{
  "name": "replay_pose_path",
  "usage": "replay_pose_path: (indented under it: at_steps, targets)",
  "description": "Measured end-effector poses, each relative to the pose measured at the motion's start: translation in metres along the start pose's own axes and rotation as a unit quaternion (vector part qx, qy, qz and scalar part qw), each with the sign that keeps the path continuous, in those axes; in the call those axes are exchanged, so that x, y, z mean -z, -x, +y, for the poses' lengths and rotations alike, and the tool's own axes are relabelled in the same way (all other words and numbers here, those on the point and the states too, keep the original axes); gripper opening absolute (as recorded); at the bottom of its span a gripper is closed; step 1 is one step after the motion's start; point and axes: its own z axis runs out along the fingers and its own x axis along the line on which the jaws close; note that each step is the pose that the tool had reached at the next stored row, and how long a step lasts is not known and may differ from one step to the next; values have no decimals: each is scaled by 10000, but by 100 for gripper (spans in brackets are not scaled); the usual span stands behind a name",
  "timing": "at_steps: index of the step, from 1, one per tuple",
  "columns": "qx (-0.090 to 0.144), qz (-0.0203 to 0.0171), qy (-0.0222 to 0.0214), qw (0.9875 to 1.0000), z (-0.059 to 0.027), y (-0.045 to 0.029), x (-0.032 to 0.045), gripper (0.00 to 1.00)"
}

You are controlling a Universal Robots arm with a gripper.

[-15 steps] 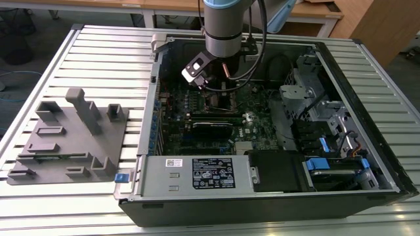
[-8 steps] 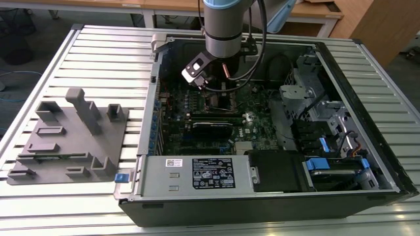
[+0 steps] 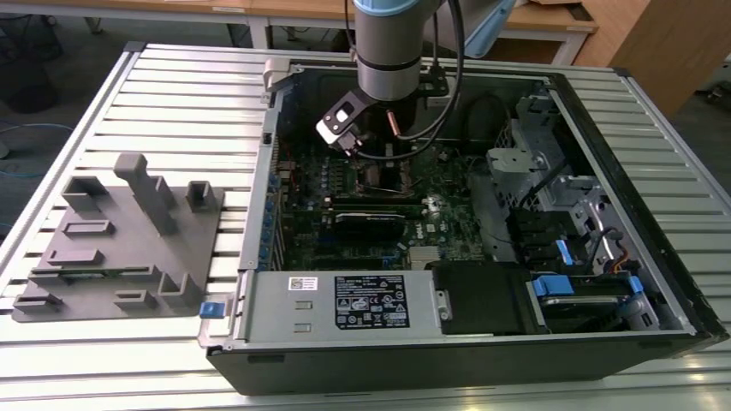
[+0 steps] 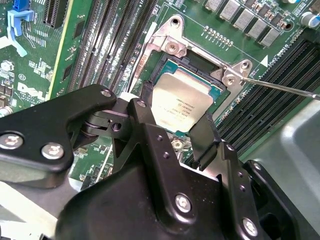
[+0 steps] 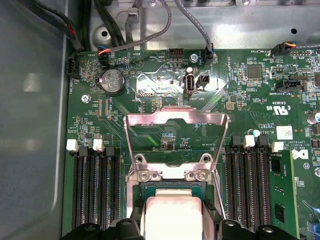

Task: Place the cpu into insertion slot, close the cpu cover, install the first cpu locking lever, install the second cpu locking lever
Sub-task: 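Place the cpu into insertion slot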

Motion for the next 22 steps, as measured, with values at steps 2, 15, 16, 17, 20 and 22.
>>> replay_pose_path:
  at_steps: [2,15,16,17,20,22]
  targets:
    - [0,0,0,10000,0,0,0,54]
    - [-1,0,0,10000,0,0,0,67]
    - [-1,0,0,10000,0,0,0,67]
    - [-2,1,1,10000,0,0,-2,67]
    - [-1,-2,0,10000,-2,0,-20,67]
    - [-1,-3,0,10000,-3,0,-24,67]
